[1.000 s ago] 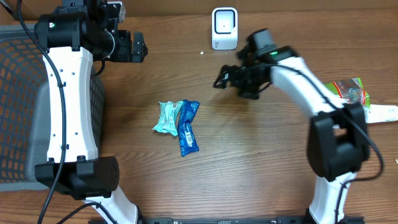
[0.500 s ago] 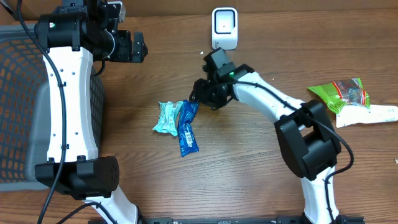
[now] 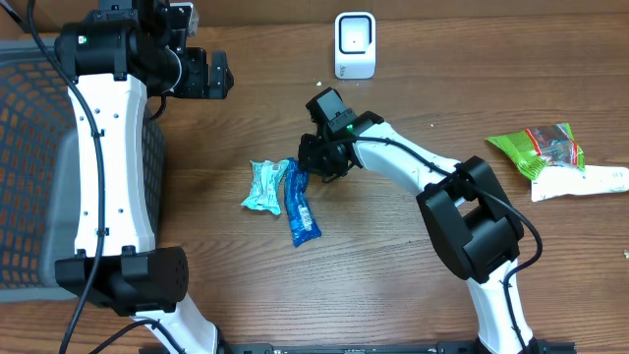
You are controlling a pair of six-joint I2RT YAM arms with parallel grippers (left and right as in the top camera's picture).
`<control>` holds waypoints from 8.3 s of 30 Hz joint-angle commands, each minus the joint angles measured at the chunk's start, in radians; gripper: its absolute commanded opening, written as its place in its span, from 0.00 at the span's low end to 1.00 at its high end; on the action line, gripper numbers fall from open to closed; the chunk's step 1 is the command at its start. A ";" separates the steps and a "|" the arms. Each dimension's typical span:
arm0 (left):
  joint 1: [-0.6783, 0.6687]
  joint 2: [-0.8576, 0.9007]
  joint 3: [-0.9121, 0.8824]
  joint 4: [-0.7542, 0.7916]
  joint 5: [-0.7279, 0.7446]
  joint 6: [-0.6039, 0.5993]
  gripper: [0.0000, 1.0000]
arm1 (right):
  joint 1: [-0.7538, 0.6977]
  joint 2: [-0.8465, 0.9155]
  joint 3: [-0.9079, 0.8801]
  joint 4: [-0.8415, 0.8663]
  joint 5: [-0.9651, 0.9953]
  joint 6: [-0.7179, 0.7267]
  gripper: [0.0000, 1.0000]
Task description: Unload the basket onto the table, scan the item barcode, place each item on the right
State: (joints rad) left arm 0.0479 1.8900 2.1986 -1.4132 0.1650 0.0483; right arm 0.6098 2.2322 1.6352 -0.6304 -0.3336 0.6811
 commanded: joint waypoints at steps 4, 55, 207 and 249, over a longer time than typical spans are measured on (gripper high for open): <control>0.004 0.004 -0.004 0.003 0.011 -0.003 1.00 | -0.099 -0.026 -0.003 -0.109 0.042 0.031 0.04; 0.004 0.004 -0.004 0.003 0.011 -0.003 1.00 | -0.206 -0.143 -0.063 -0.337 0.198 -0.775 0.22; 0.003 0.004 -0.004 0.003 0.011 -0.003 1.00 | -0.374 -0.143 -0.187 -0.546 -0.180 -0.689 0.48; 0.004 0.004 -0.004 0.003 0.011 -0.003 1.00 | -0.491 -0.143 -0.391 -0.008 -0.298 -0.624 0.22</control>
State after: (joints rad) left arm 0.0483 1.8900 2.1986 -1.4128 0.1654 0.0483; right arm 0.1127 2.0861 1.2869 -0.6456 -0.6613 0.0528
